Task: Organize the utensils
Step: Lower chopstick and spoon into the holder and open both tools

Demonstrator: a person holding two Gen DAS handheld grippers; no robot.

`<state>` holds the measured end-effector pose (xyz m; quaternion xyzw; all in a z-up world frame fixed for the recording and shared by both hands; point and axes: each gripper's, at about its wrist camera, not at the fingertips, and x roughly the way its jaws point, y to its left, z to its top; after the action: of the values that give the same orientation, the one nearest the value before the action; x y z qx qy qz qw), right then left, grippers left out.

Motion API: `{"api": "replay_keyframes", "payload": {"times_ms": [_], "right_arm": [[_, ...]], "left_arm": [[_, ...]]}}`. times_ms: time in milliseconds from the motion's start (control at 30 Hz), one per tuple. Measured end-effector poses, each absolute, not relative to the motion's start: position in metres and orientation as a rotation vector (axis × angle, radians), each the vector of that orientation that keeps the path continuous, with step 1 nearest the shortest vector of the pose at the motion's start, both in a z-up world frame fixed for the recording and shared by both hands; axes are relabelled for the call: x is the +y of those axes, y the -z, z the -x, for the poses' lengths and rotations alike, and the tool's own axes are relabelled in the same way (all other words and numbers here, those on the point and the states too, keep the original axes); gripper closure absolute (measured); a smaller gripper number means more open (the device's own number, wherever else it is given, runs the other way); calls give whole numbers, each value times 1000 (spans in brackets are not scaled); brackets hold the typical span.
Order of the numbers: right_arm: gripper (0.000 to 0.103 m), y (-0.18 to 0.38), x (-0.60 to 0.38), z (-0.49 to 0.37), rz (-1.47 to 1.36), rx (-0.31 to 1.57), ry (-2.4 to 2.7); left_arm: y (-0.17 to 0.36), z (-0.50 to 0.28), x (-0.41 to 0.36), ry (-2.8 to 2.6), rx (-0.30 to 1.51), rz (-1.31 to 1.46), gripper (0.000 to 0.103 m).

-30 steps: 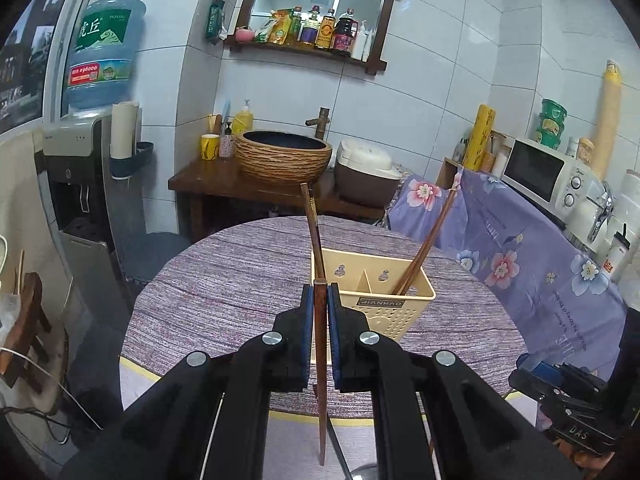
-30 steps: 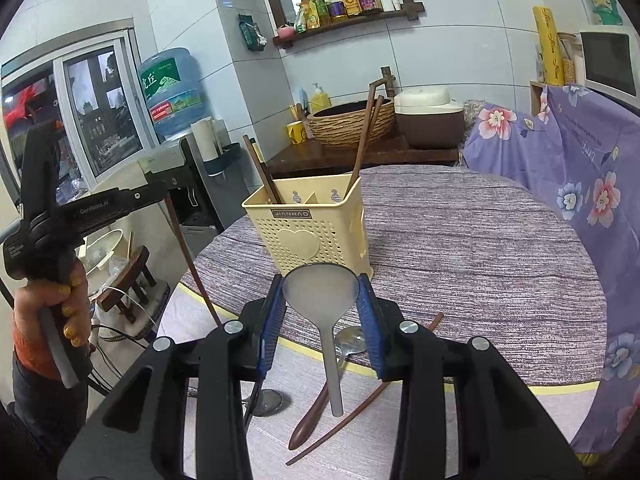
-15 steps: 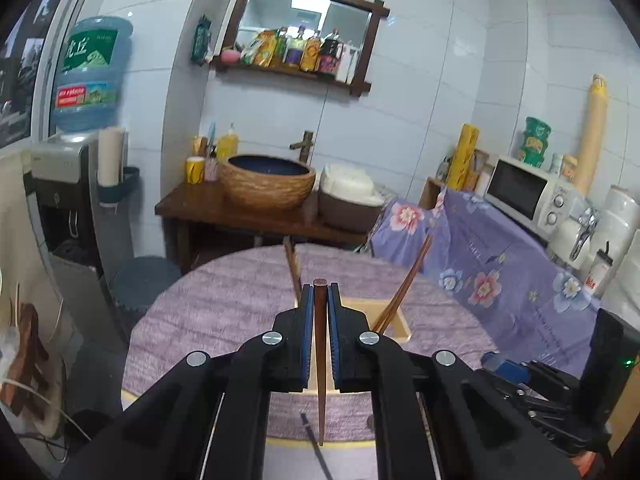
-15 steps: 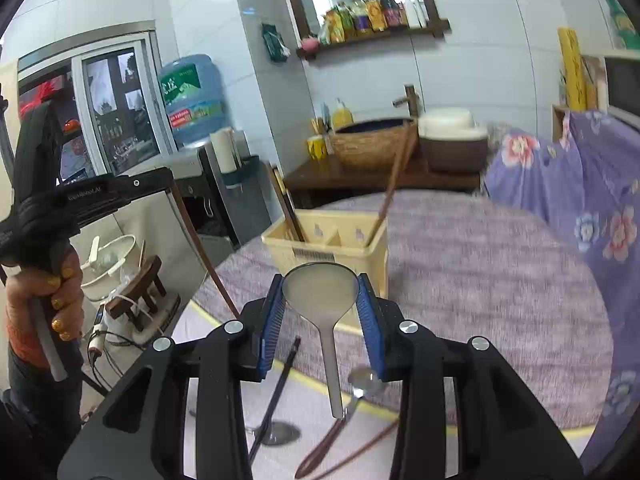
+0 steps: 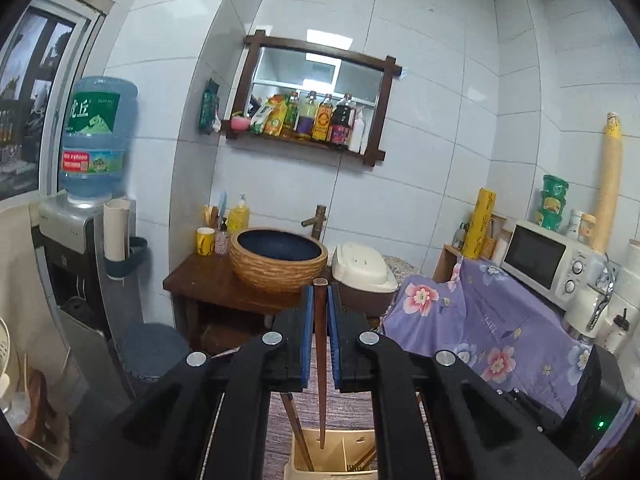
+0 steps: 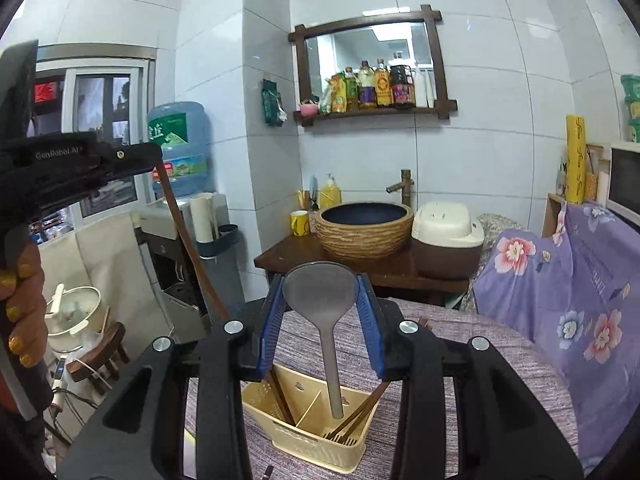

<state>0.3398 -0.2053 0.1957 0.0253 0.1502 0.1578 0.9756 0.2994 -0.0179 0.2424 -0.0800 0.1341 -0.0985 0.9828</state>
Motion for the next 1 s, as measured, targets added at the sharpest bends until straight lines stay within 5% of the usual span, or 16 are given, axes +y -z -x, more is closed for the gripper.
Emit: {"api": "replay_keyframes", "payload": {"times_ms": [367,833,967,1000], "right_arm": [[66,-106,-193,-354,-49,423,-276],[66,-65,-189,-347,-3,455,-249],[40,-67,-197,-336,-25,425,-236],[39,-69,-200,-331,-35,415,-233]], "left_arm": [[-139,-325,-25,209,442,151,95],[-97,-333,-22,218,545,162,96],[-95,-322,-20,230,537,169,87],[-95,-317,-19,232,534,164,71]]}}
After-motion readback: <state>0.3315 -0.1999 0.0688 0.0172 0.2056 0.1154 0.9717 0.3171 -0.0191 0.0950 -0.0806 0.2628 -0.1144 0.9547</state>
